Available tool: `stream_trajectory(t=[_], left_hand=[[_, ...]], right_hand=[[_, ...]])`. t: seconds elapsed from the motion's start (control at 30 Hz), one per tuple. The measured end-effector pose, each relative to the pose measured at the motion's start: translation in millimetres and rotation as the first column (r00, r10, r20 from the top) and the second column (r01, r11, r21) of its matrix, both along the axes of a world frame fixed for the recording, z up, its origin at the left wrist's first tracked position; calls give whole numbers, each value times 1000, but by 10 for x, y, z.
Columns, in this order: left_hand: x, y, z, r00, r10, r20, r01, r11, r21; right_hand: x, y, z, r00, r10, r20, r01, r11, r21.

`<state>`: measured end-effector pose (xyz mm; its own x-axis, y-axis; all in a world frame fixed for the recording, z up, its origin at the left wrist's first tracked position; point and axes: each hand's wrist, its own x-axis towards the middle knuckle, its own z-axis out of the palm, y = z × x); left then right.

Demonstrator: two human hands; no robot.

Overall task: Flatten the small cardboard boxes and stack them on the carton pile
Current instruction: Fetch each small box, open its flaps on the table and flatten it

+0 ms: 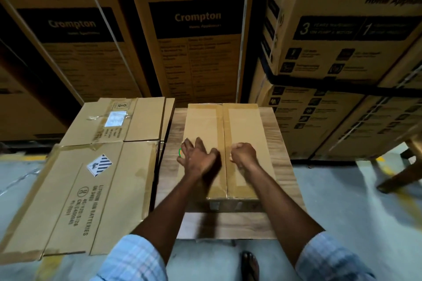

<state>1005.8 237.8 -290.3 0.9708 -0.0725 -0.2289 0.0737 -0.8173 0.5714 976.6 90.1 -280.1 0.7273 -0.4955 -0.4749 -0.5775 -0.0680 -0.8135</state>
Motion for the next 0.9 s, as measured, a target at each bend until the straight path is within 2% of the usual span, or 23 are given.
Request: stream_trajectory(t=[0.07, 0.1, 0.27, 0.4, 0.53, 0.6, 0.67, 0.9], left_hand=[[20, -2, -29, 996, 86, -38, -87, 996, -30], [24, 9, -29, 990, 123, -63, -126, 991, -45], [19, 56, -89, 989, 142, -32, -142, 990, -15], [-3, 49, -133, 992, 122, -9, -122, 992, -10], [-16, 55, -171, 997, 81, 12, -82, 996, 40], [-54, 47, -136, 997, 73, -4, -73, 996, 49], [-83, 54, -95, 998, 61, -18, -60, 997, 49], [-129, 67, -76, 999, 47, -1, -47, 999, 26]], right_hand=[[221, 22, 1, 1000, -2, -13, 4, 986, 166], [286, 46, 37, 1000, 7, -18, -3, 981, 194], [491, 27, 105, 999, -5, -36, 13, 975, 223], [657, -2, 45, 999, 12, -36, -4, 980, 200], [694, 6, -7, 997, 73, -39, -69, 993, 94], [678, 61, 33, 999, 47, -20, -47, 999, -10], [696, 85, 65, 1000, 29, 2, -29, 999, -44], [849, -134, 148, 999, 0, -40, 8, 975, 220]])
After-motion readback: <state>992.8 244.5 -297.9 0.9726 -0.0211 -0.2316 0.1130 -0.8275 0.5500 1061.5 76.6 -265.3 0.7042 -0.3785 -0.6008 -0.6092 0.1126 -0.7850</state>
